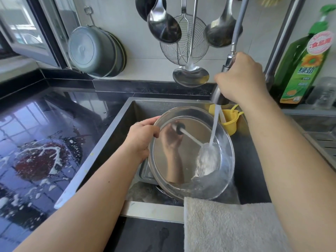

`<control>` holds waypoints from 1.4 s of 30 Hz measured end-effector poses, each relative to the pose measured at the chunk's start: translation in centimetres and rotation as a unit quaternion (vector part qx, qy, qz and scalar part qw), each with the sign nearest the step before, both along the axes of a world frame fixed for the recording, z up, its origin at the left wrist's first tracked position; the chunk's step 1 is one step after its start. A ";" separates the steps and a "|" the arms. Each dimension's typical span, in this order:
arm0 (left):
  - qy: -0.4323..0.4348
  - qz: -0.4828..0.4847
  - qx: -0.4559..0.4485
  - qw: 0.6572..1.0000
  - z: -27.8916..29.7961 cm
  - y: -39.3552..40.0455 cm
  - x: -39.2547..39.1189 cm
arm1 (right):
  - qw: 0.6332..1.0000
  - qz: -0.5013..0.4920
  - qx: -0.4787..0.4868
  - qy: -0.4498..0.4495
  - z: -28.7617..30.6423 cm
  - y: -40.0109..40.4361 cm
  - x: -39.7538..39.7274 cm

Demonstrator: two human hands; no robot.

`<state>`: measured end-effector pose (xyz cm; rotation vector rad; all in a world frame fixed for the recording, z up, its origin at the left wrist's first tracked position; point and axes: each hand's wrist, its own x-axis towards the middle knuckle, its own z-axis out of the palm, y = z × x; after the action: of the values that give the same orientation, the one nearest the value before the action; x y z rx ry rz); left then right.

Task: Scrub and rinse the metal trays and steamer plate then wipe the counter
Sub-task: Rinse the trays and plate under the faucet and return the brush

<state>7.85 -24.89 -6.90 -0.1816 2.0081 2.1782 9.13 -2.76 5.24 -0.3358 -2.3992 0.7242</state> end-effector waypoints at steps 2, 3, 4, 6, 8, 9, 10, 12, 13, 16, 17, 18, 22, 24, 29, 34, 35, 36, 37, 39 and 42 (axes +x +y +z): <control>-0.006 0.004 0.002 1.000 0.1 0.1 0.0 | 0.999 0.005 -0.035 0.023 -0.5 -0.3 -0.2; -0.009 0.003 0.005 1.000 0.1 0.1 0.0 | 0.998 0.008 -0.052 0.034 -0.7 -0.4 -0.4; -0.010 0.003 0.007 1.000 0.1 0.1 0.0 | 0.997 0.011 -0.066 0.042 -0.9 -0.6 -0.5; -0.012 0.002 0.004 1.000 0.2 0.2 0.1 | 0.994 0.025 -0.092 0.053 -1.2 -0.8 -0.8; -0.012 0.005 0.003 1.000 0.3 0.3 0.1 | 0.990 0.044 -0.111 0.069 -1.3 -1.2 -1.0; -0.012 0.008 0.002 1.000 0.3 0.3 0.1 | 0.989 0.055 -0.121 0.072 -1.2 -1.4 -0.9; -0.011 0.008 0.000 1.000 0.3 0.4 0.2 | 0.986 0.068 -0.132 0.071 -1.2 -1.6 -0.9; -0.006 0.013 -0.011 1.000 0.3 0.4 0.2 | 0.979 0.098 -0.164 0.069 -1.1 -2.1 -0.8; -0.004 0.016 -0.020 1.000 0.2 0.4 0.2 | 0.973 0.115 -0.189 0.068 -1.0 -2.4 -0.7; -0.003 0.030 -0.036 0.999 0.2 0.3 0.2 | 0.948 0.169 -0.261 0.061 -0.9 -2.8 -0.6; 0.000 0.041 -0.037 0.999 0.1 0.3 0.1 | 0.940 0.188 -0.278 0.057 -0.8 -3.0 -0.5; 0.006 0.053 -0.037 0.998 0.2 0.3 0.2 | 0.932 0.205 -0.295 0.055 -0.7 -3.2 -0.3; 0.050 0.092 -0.044 0.993 0.5 0.2 0.3 | 0.900 0.253 -0.353 0.032 -0.4 -3.1 -0.2; 0.072 0.093 -0.040 0.992 0.5 0.2 0.5 | 0.895 0.265 -0.359 0.013 0.1 -2.8 0.0; 0.158 0.109 -0.105 0.976 0.7 0.2 1.0 | 0.943 0.205 -0.259 -0.038 0.8 -0.8 0.3; 0.249 0.119 -0.189 0.942 1.5 1.2 2.0 | 0.988 0.093 -0.113 -0.049 0.6 1.1 0.1; 0.263 0.116 -0.206 0.935 2.1 1.3 2.0 | 0.989 0.093 -0.106 -0.054 0.6 1.3 0.1; 0.283 0.112 -0.230 0.924 2.9 1.3 1.9 | 0.989 0.090 -0.097 -0.059 0.7 1.5 0.0; 0.308 0.104 -0.259 0.910 3.8 1.1 1.6 | 0.991 0.085 -0.085 -0.062 0.7 1.8 0.1; 0.371 0.069 -0.338 0.862 6.2 0.3 0.8 | 0.994 0.069 -0.059 -0.062 0.8 2.6 0.2; 0.505 -0.043 -0.458 0.730 9.4 -1.0 -0.4 | 0.995 0.063 -0.038 -0.068 1.2 4.1 0.8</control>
<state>7.47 -25.89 2.54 1.2053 3.3566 0.9692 9.88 1.30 6.41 -0.2754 -2.5437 0.8764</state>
